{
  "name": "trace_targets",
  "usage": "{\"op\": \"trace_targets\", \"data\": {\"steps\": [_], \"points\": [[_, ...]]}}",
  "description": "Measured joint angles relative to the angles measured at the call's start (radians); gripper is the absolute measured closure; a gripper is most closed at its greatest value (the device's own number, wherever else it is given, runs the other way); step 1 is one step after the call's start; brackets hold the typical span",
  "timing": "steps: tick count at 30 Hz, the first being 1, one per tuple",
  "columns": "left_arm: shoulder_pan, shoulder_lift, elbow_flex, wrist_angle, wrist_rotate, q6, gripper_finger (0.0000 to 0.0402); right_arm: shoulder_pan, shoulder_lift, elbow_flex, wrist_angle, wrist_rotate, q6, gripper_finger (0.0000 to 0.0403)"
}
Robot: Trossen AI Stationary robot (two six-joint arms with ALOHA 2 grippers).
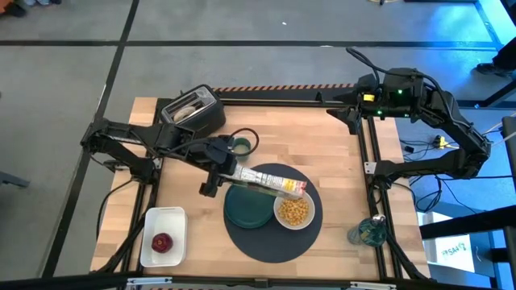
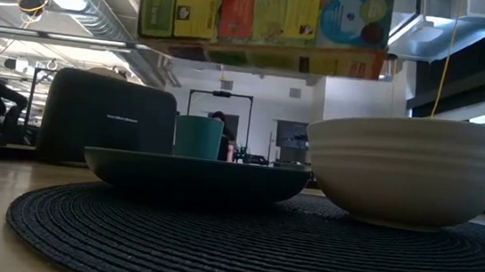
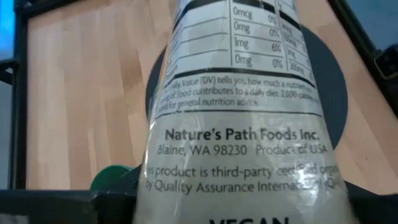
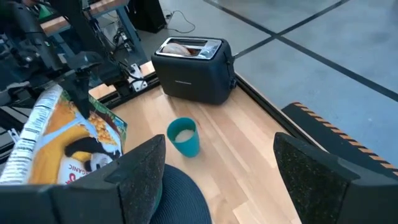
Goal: Arrange a breakfast setting
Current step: Pour the cereal from the cereal box into the white bowl
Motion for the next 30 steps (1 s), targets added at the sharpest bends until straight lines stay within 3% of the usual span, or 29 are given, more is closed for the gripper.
{"op": "trace_targets", "data": {"steps": [17, 30], "points": [[0.0, -0.014, 0.0, -0.015, 0.035, -0.019, 0.0195, 0.0, 0.002, 0.0, 0.013, 0.024, 0.007, 0.0114], [0.0, -0.177, 0.0, 0.028, -0.009, -0.086, 0.0195, 0.0, -0.027, 0.016, 0.05, -0.011, 0.002, 0.0114]]}}
